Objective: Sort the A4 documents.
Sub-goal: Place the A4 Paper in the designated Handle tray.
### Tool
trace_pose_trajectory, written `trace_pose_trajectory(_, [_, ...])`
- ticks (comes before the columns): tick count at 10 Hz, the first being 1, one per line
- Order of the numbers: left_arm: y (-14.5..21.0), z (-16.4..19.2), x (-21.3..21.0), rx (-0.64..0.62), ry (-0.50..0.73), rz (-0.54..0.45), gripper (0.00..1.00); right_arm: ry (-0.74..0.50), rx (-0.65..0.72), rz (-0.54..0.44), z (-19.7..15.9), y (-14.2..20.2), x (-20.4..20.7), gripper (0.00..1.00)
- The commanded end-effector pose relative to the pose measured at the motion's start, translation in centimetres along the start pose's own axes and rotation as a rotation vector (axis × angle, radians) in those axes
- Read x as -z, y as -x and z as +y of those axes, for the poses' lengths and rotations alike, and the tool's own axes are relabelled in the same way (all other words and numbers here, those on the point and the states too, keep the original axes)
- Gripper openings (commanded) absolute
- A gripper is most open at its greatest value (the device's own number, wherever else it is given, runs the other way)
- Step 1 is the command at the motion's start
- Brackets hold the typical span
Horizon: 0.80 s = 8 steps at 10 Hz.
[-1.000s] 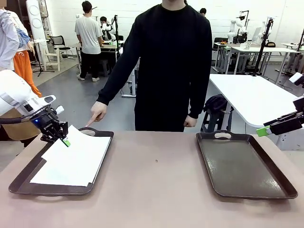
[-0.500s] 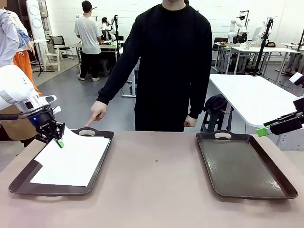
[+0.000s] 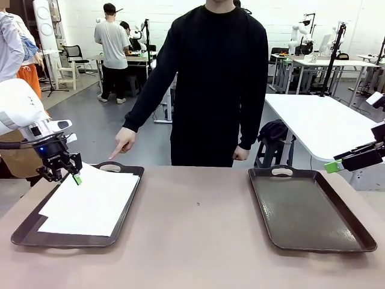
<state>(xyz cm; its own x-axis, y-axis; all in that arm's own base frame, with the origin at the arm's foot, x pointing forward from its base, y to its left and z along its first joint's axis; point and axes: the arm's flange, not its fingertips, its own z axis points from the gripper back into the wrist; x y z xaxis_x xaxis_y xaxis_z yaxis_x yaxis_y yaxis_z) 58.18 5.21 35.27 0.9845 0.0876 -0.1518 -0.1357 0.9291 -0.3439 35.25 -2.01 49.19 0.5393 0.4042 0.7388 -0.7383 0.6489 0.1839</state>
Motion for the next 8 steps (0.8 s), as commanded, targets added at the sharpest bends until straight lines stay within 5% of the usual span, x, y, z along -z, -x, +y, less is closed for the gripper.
trace_pose_trajectory(1, [0.57, -0.39, -0.78, -0.033, -0.056, -0.007, 0.63, -0.019, -0.009, -0.021, -0.35, -0.09, 0.24, 1.00])
trace_pose_trajectory(2, [0.56, -0.39, -0.90, -0.035, -0.063, -0.010, 0.97, -0.019, -0.009, -0.021, -0.35, -0.09, 0.24, 1.00])
trace_pose_trajectory(3, [0.64, -0.45, -1.04, -0.033, -0.067, -0.015, 0.82, -0.019, -0.009, -0.021, -0.35, -0.09, 0.24, 1.00])
trace_pose_trajectory(4, [0.72, -0.51, -1.20, -0.030, -0.069, -0.020, 1.00, -0.019, -0.009, -0.021, -0.35, -0.09, 0.24, 1.00])
trace_pose_trajectory(5, [0.81, -0.55, -1.37, -0.025, -0.052, -0.037, 0.87, -0.019, -0.009, -0.021, -0.35, -0.09, 0.24, 1.00])
trace_pose_trajectory(6, [0.75, -0.70, -1.74, -0.074, -0.012, -0.080, 1.00, -0.019, -0.009, -0.021, -0.35, -0.09, 0.24, 1.00])
trace_pose_trajectory(8, [0.31, -0.20, -1.29, -0.005, -0.039, -0.017, 1.00, -0.019, -0.009, -0.021, -0.35, -0.09, 0.24, 1.00])
